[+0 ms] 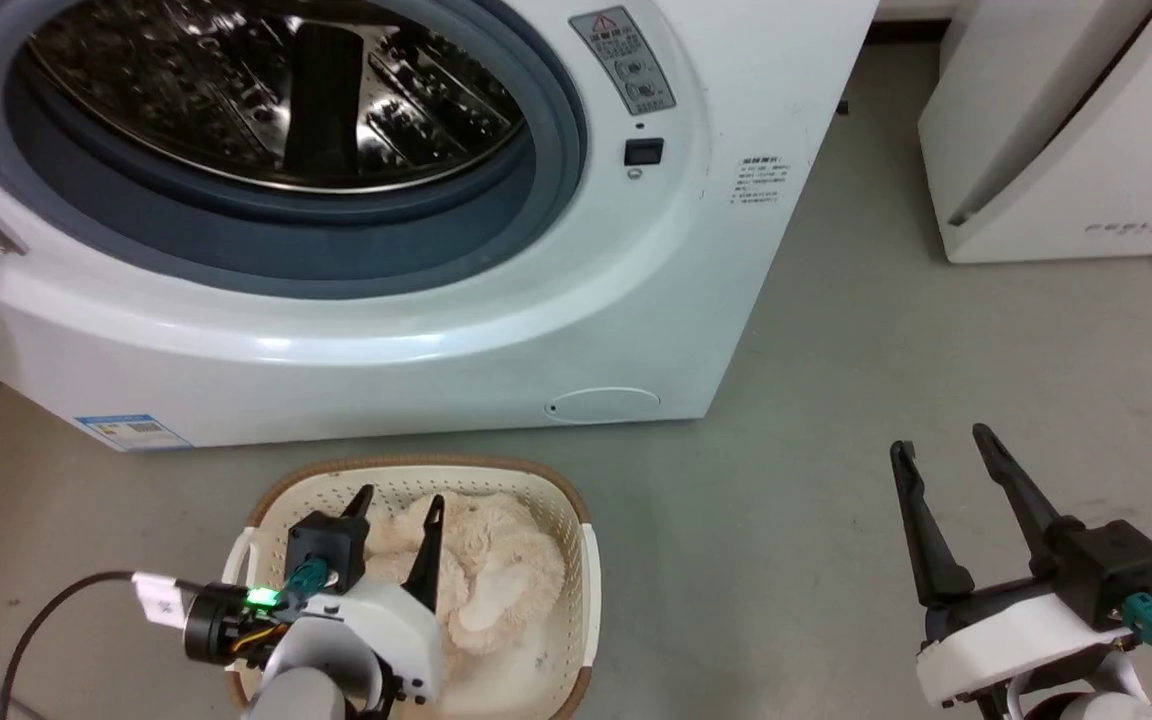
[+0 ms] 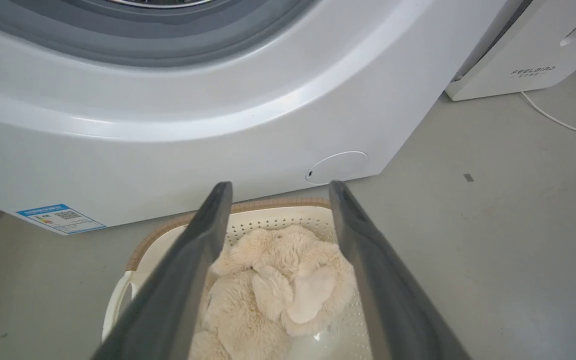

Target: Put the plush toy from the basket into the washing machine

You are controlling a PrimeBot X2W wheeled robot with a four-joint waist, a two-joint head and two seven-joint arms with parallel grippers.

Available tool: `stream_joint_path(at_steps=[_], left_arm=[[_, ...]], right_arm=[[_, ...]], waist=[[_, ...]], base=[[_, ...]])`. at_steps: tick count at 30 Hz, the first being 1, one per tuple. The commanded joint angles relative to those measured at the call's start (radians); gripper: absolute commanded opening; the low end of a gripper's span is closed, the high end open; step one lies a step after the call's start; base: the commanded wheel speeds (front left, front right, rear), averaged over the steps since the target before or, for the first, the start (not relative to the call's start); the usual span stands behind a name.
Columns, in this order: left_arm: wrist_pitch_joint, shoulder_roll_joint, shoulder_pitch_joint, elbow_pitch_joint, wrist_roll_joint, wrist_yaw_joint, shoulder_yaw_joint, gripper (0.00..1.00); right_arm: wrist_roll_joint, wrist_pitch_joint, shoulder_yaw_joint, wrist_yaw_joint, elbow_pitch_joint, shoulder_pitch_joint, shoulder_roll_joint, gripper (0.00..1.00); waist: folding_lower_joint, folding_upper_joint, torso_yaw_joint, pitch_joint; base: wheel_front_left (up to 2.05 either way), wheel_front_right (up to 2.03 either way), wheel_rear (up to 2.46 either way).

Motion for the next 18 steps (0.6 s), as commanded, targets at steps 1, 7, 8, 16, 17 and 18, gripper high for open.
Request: stream_joint_path(at_steps=[1,7,8,16,17,18], left_arm=[[-0.002,0.008,-0.031,0.035,-0.007,-0.009,-0.007,1.00],[0.022,0.022,-0.091,0.152,-0.017,-0.010,-0.020,1.00],[0.026,0.024,-0.101,0.172,-0.019,-0.011,-0.023,1.00],[0.056,0.042,-0.165,0.289,-0.028,-0.021,-0.050,1.00],[0.059,0.046,-0.174,0.303,-0.030,-0.021,-0.053,1.00],[0.063,0.050,-0.183,0.316,-0.032,-0.022,-0.056,1.00]], right_arm=[[0.012,-0.011,0.001,0.000,-0.004,-0.020,0.000,1.00],[0.022,-0.024,0.006,-0.001,-0.006,-0.034,0.000,1.00],[0.024,-0.026,0.007,-0.001,-0.007,-0.037,0.000,1.00],[0.036,-0.040,0.013,-0.001,-0.011,-0.055,0.000,1.00],[0.037,-0.042,0.014,-0.001,-0.011,-0.057,0.000,1.00],[0.039,-0.044,0.014,-0.001,-0.012,-0.060,0.000,1.00]], waist=[[0.0000,0.0000,-0.006,0.016],[0.0000,0.0000,-0.020,0.057],[0.0000,0.0000,-0.022,0.065],[0.0000,0.0000,-0.037,0.119],[0.0000,0.0000,-0.040,0.128],[0.0000,0.0000,-0.043,0.137]], base=[[0.00,0.00,0.00],[0.00,0.00,0.00],[0.00,0.00,0.00],[0.00,0.00,0.00],[0.00,0.00,0.00],[0.00,0.00,0.00]])
